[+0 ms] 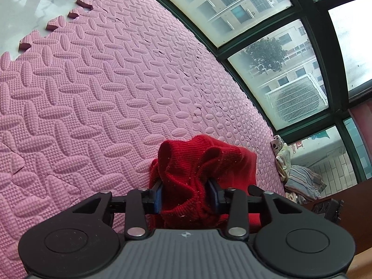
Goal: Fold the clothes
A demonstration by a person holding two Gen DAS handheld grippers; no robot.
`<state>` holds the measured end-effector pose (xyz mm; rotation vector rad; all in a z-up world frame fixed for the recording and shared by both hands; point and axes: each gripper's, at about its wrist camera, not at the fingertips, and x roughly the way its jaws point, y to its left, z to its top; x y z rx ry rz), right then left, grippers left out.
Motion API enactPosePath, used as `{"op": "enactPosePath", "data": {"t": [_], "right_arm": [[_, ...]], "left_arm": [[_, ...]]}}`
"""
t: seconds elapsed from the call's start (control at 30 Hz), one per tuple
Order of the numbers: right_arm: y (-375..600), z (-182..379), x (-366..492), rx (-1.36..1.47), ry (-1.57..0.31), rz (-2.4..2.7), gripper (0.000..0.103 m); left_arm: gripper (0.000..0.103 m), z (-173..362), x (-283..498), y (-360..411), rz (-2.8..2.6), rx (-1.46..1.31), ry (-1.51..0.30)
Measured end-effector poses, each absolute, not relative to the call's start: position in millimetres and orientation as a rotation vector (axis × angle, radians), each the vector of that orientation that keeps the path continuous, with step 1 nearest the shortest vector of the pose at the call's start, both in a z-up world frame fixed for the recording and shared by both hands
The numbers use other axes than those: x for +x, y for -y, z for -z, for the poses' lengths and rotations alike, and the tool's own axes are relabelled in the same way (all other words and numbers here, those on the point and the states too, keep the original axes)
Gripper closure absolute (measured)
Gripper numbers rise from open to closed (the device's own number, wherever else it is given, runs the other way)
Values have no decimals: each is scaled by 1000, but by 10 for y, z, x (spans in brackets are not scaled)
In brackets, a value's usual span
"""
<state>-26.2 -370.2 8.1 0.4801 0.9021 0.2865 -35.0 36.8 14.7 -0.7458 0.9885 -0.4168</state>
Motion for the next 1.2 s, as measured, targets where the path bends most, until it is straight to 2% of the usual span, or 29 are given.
{"op": "enactPosePath", "data": {"t": [0.03, 0.07, 0.13, 0.3, 0.77, 1.2], "right_arm": [[3710, -76, -274, 497, -897, -289, 66], [3718, -75, -293, 510, -891, -289, 67], [3720, -105, -335, 514, -873, -285, 76], [3754, -213, -455, 530, -820, -271, 81], [4445, -684, -662, 504, -661, -111, 83], [5203, -712, -494, 450, -647, 33, 83]], "left_arm": [[78, -157, -347, -362, 423, -746, -987], [79, -184, -346, -351, 426, -739, -984], [84, -244, -345, -327, 432, -722, -977], [86, -451, -314, -235, 458, -673, -943], [86, -760, 117, 673, 585, -551, -955], [86, -669, 572, 1687, 636, -476, -1032]]}}
